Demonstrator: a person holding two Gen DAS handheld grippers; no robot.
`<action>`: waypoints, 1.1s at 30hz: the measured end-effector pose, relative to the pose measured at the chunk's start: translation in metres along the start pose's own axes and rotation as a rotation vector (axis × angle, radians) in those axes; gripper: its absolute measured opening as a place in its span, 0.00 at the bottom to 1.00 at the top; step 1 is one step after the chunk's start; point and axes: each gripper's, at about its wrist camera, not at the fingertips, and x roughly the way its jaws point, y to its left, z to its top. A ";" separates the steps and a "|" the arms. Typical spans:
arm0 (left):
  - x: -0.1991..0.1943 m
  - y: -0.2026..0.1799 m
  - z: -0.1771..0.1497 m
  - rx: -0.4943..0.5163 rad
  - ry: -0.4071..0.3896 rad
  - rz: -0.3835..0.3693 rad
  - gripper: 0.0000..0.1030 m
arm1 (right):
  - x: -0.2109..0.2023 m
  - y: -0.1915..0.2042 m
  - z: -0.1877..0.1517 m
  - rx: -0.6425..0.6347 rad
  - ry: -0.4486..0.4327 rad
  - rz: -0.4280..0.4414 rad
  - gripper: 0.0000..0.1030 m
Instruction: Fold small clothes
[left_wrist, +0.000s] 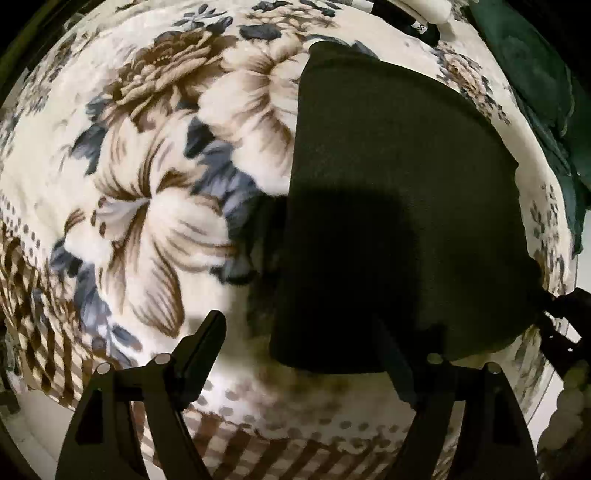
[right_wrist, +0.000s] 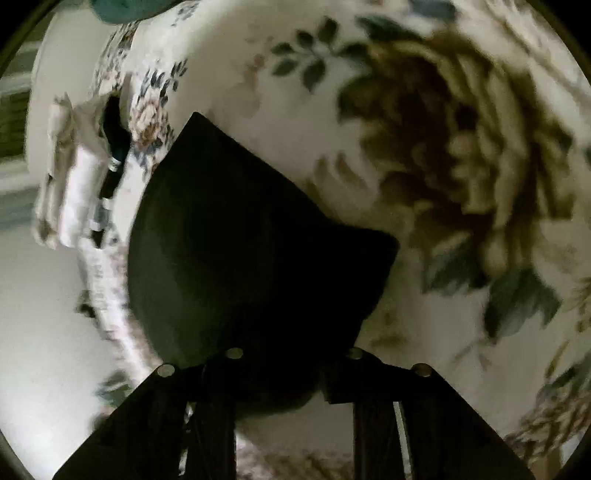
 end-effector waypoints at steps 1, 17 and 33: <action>0.000 0.000 0.000 -0.001 -0.002 0.004 0.78 | -0.002 0.007 -0.002 -0.021 -0.022 -0.029 0.17; 0.003 0.006 -0.001 -0.026 0.011 -0.051 0.78 | -0.007 0.022 -0.014 -0.133 -0.039 -0.253 0.07; 0.057 0.024 -0.036 -0.681 0.207 -0.733 0.77 | 0.015 -0.034 -0.006 0.176 0.151 0.078 0.45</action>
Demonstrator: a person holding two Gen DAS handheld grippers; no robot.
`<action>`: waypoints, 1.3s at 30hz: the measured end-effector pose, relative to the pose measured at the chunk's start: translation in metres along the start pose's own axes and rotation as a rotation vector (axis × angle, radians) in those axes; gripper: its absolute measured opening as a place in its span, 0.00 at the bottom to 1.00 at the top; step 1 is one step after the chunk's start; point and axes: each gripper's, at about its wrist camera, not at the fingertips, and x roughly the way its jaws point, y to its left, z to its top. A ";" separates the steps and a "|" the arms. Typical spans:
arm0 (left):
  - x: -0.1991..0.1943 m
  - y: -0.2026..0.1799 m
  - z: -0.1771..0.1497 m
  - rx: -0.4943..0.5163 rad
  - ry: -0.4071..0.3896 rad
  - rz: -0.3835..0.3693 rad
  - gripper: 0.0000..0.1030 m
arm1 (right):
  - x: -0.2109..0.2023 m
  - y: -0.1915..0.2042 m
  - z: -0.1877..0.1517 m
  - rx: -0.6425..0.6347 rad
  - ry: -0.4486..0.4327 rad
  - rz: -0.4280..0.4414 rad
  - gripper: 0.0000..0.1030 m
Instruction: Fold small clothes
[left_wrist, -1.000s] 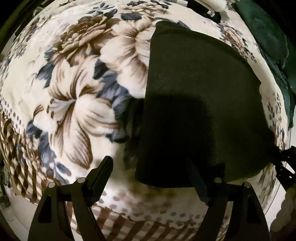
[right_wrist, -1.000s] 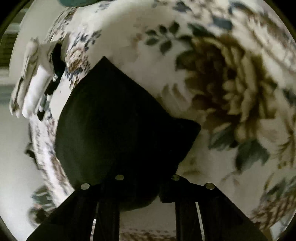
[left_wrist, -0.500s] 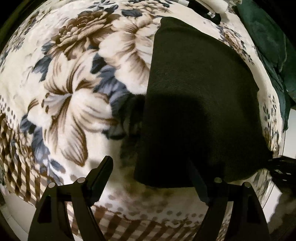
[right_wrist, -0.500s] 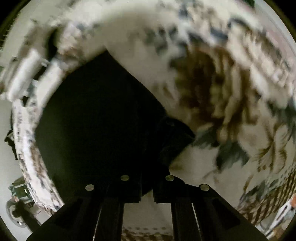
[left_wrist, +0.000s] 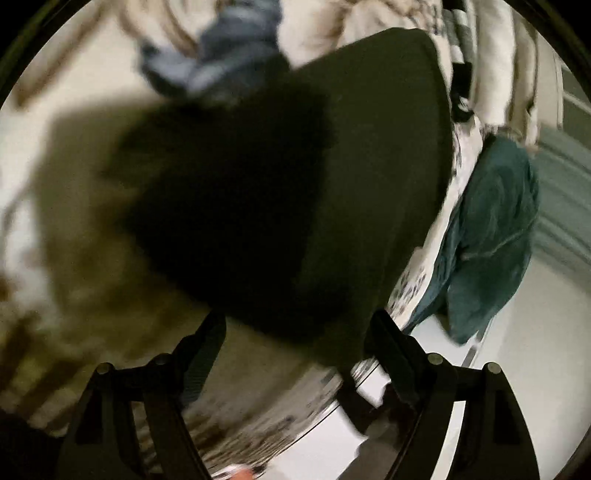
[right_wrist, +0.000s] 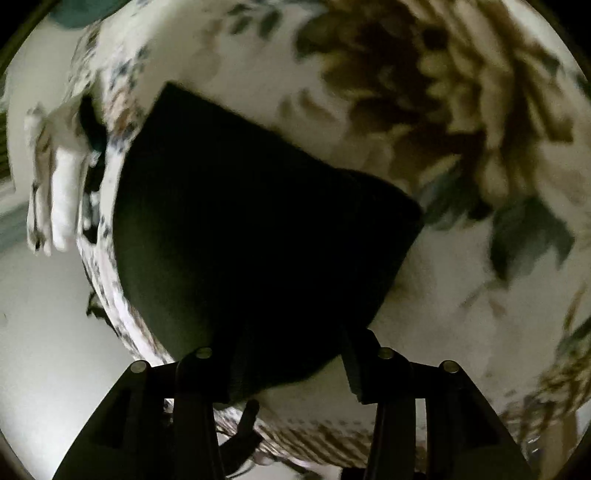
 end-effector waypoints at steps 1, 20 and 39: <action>0.006 0.001 0.003 -0.018 -0.011 0.002 0.75 | 0.004 -0.006 0.002 0.039 -0.023 0.043 0.45; -0.025 0.012 -0.008 0.107 -0.094 -0.037 0.79 | -0.006 -0.018 -0.001 -0.152 -0.009 0.135 0.40; 0.020 -0.033 -0.058 0.151 0.016 0.060 0.79 | -0.036 -0.041 0.006 0.032 -0.064 0.251 0.41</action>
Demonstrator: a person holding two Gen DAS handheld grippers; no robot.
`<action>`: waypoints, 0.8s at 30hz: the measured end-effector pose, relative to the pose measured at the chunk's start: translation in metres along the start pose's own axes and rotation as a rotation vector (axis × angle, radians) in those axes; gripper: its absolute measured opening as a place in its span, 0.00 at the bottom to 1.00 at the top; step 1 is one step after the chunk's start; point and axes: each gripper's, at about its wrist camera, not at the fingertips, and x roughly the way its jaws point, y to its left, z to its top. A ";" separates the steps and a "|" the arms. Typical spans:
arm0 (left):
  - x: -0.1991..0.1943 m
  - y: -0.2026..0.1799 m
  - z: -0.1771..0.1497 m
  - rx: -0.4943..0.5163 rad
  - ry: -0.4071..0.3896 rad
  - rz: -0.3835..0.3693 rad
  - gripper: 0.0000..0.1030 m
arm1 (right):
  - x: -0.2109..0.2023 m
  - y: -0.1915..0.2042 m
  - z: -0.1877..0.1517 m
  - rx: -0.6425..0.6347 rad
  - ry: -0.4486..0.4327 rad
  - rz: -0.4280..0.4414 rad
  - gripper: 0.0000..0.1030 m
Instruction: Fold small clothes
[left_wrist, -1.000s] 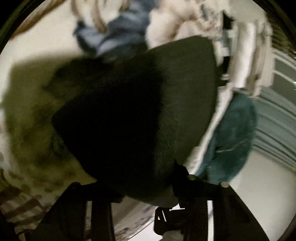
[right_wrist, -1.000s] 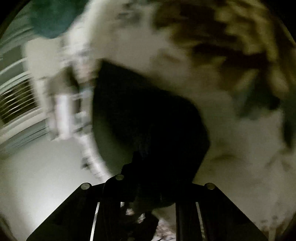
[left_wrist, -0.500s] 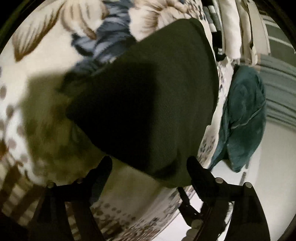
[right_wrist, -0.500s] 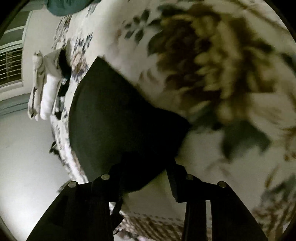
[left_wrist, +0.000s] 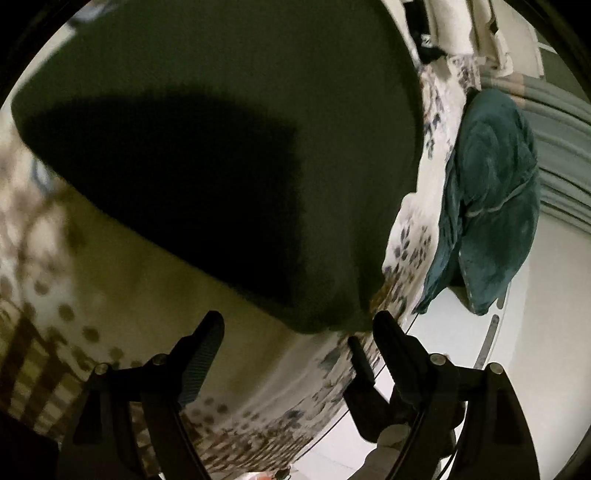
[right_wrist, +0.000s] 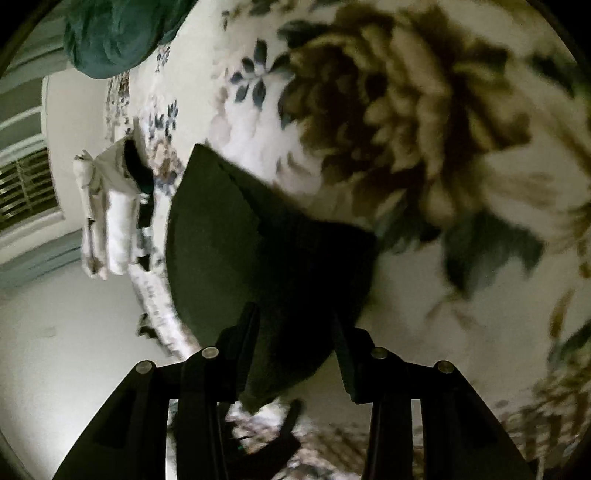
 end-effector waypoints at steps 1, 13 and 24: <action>0.003 0.001 0.000 -0.005 0.004 0.002 0.79 | 0.005 -0.001 0.002 0.010 0.007 0.006 0.41; 0.005 0.003 0.005 0.011 0.002 0.040 0.79 | -0.025 0.060 -0.012 -0.197 -0.114 -0.130 0.05; 0.007 0.012 0.008 -0.007 0.019 0.049 0.79 | -0.013 -0.026 0.021 -0.004 0.008 -0.202 0.32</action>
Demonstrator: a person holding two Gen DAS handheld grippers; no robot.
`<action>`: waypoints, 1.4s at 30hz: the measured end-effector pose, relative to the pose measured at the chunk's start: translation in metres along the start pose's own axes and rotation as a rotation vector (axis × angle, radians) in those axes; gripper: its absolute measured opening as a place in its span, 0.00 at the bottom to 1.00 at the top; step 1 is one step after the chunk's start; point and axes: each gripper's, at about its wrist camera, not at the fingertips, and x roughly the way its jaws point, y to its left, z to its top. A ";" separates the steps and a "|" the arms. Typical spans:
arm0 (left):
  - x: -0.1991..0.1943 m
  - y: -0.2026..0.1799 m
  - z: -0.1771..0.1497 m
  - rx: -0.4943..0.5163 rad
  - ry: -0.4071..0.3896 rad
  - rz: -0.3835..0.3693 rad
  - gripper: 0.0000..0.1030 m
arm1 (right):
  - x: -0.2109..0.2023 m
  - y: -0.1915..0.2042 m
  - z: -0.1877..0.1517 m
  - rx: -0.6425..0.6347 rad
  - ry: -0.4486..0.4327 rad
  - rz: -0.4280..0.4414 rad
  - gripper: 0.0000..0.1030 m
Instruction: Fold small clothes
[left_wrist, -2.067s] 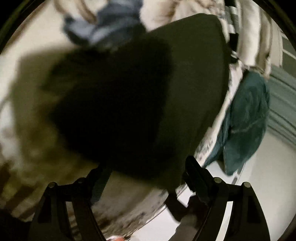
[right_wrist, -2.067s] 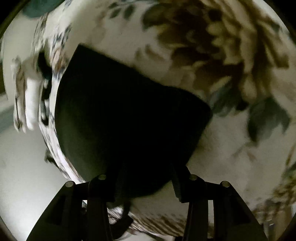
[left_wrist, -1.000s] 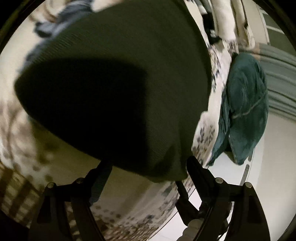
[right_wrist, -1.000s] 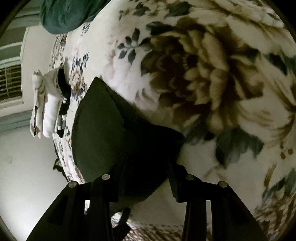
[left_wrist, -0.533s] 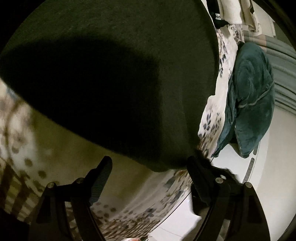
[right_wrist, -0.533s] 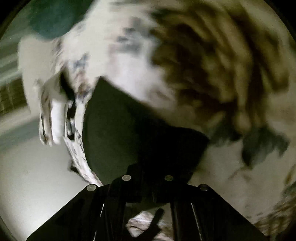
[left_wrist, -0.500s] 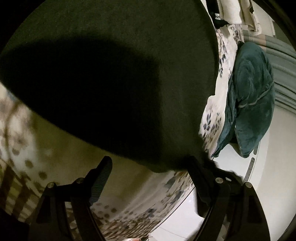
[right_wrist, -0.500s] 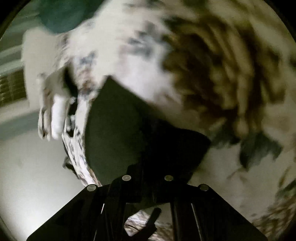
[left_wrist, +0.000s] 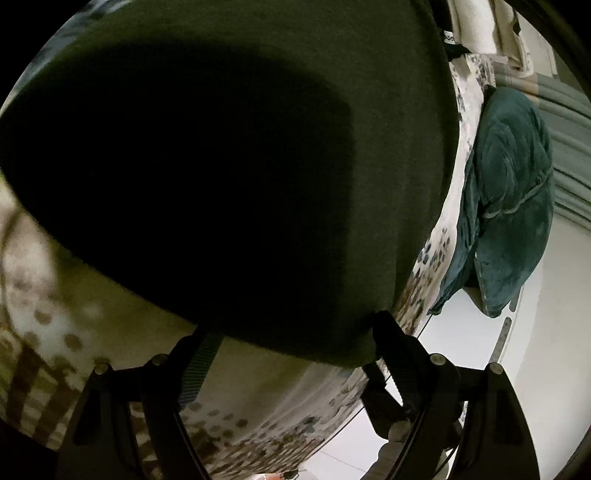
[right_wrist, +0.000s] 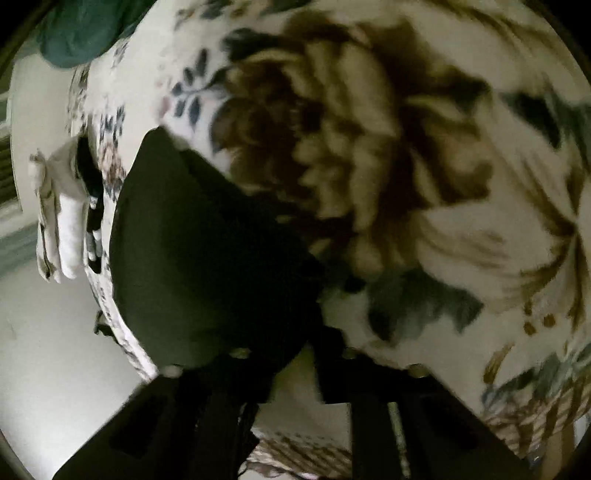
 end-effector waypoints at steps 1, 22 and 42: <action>-0.002 0.001 0.000 0.005 0.001 0.005 0.79 | -0.005 -0.006 -0.002 0.022 -0.016 0.038 0.39; -0.057 -0.111 0.163 0.465 -0.287 0.200 0.87 | 0.084 0.182 0.132 -0.500 0.036 -0.209 0.53; -0.053 -0.109 0.216 0.421 -0.221 0.118 0.81 | 0.067 0.246 0.122 -0.599 -0.108 -0.302 0.26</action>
